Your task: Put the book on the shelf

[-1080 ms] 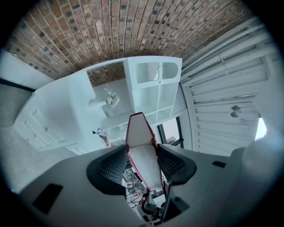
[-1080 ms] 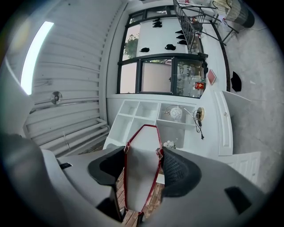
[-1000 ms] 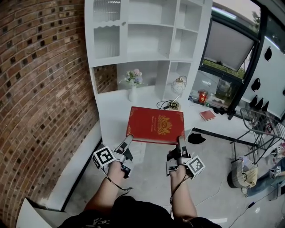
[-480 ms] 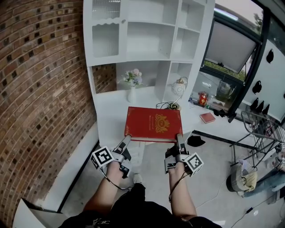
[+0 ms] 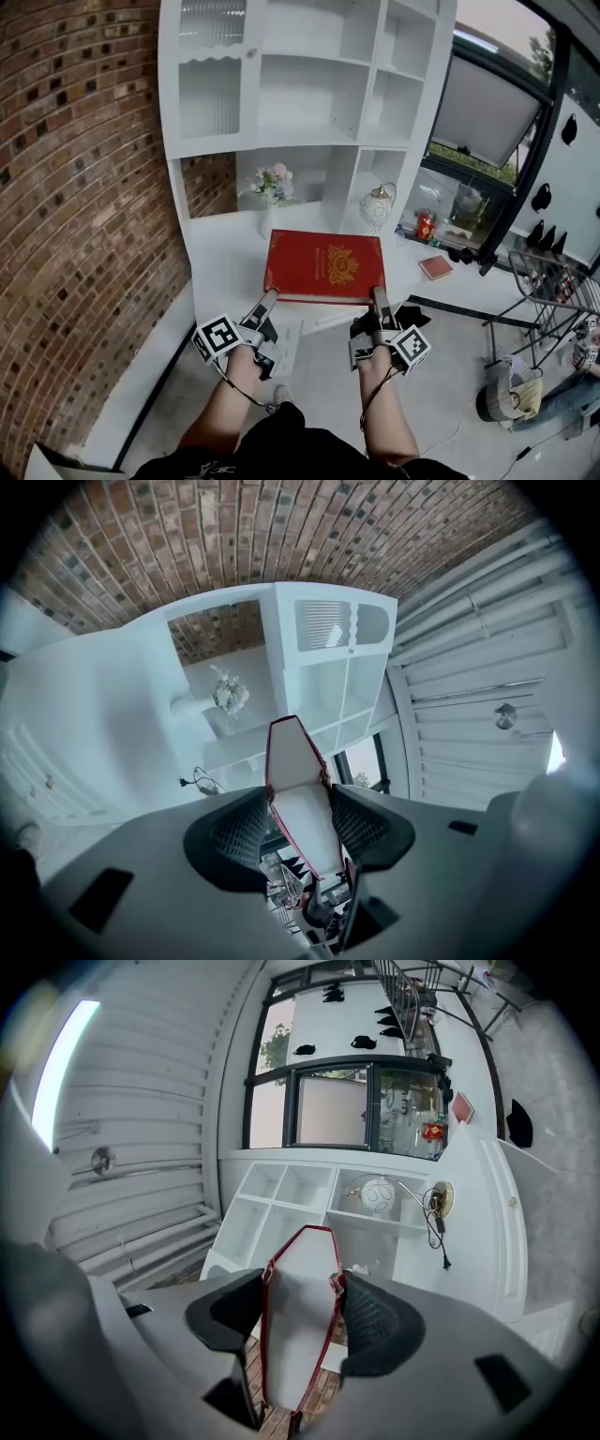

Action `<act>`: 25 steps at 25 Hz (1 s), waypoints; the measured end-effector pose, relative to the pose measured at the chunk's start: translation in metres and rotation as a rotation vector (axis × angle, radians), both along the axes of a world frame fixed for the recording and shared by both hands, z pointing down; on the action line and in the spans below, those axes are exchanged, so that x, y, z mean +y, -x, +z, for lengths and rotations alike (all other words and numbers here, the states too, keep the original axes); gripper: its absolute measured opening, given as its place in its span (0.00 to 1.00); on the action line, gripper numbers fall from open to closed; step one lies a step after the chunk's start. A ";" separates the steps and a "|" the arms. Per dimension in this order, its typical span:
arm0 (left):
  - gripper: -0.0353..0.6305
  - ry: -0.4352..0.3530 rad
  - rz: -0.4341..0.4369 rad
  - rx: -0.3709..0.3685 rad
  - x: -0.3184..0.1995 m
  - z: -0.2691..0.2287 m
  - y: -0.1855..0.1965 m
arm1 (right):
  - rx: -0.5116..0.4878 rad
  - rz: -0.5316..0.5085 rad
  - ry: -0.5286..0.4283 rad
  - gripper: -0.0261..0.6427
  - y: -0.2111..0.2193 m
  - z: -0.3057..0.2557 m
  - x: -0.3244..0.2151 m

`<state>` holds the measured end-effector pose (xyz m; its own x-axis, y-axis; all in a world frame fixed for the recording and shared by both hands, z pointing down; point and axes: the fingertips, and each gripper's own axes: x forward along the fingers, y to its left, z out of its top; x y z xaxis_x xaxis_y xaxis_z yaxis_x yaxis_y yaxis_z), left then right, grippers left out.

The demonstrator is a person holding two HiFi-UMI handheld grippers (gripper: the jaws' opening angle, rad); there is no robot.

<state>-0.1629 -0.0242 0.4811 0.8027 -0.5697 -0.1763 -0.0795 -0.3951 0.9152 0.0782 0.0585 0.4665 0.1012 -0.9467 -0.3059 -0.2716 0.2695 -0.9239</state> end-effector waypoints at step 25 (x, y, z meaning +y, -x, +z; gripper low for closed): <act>0.39 0.014 0.035 0.003 -0.286 -0.006 -0.129 | -0.014 -0.001 0.068 0.44 -0.128 0.002 -0.292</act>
<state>-0.0338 -0.3099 0.4747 0.8216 -0.5439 -0.1707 -0.0635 -0.3849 0.9207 0.2059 -0.2335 0.4687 0.1044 -0.9652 -0.2396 -0.2586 0.2063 -0.9437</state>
